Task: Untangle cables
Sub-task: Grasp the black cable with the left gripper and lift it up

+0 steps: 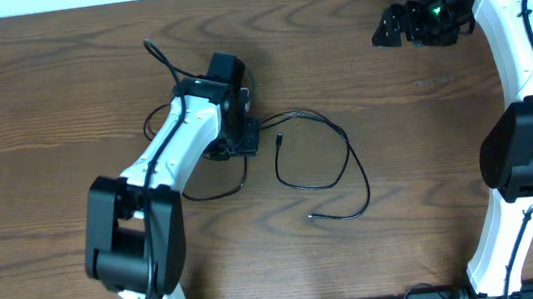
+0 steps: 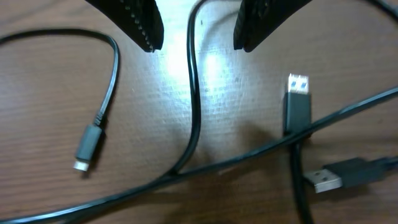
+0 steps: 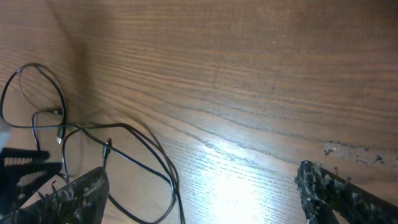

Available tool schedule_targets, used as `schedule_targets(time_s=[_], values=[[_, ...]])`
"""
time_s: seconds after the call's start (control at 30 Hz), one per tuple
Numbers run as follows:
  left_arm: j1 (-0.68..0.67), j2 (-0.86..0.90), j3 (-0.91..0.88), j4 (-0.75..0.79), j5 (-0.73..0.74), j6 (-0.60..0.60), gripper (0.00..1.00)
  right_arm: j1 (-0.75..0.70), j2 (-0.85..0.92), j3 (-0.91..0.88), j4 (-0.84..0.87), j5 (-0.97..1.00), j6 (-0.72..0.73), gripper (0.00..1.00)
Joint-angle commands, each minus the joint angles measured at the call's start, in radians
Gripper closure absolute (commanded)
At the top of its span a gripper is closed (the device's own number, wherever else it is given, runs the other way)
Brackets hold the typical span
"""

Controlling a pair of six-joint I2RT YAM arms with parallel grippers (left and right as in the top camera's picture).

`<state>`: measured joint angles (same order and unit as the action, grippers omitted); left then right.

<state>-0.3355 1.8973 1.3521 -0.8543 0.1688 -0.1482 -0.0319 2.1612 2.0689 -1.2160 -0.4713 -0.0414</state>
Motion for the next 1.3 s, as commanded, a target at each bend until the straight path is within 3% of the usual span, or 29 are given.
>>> schedule_targets(time_s=[0.0,0.2,0.47,0.7,0.9,1.17,1.27], values=[[0.002,0.062,-0.009,0.019,-0.017,0.021,0.59,0.008,-0.023,0.009,-0.007,0.002,-0.016,0.07],[0.002,0.104,-0.009,0.031,0.002,0.02,0.92,0.007,-0.023,0.009,-0.005,0.002,-0.016,0.07],[0.002,-0.014,0.031,0.034,0.003,0.021,0.93,0.017,-0.023,0.009,-0.011,0.002,-0.016,0.08],[0.002,-0.484,0.049,0.143,0.071,-0.005,0.92,0.036,-0.023,0.009,-0.034,0.001,-0.017,0.09],[0.002,-0.75,0.049,0.229,0.075,-0.048,0.92,0.064,-0.023,0.009,-0.034,0.001,-0.017,0.1],[0.002,-0.881,0.049,0.389,0.094,-0.102,0.93,0.065,-0.023,0.009,-0.047,-0.018,-0.016,0.12],[0.003,-0.88,0.049,0.447,0.194,-0.145,0.92,0.063,-0.024,0.009,-0.053,-0.055,-0.025,0.22]])
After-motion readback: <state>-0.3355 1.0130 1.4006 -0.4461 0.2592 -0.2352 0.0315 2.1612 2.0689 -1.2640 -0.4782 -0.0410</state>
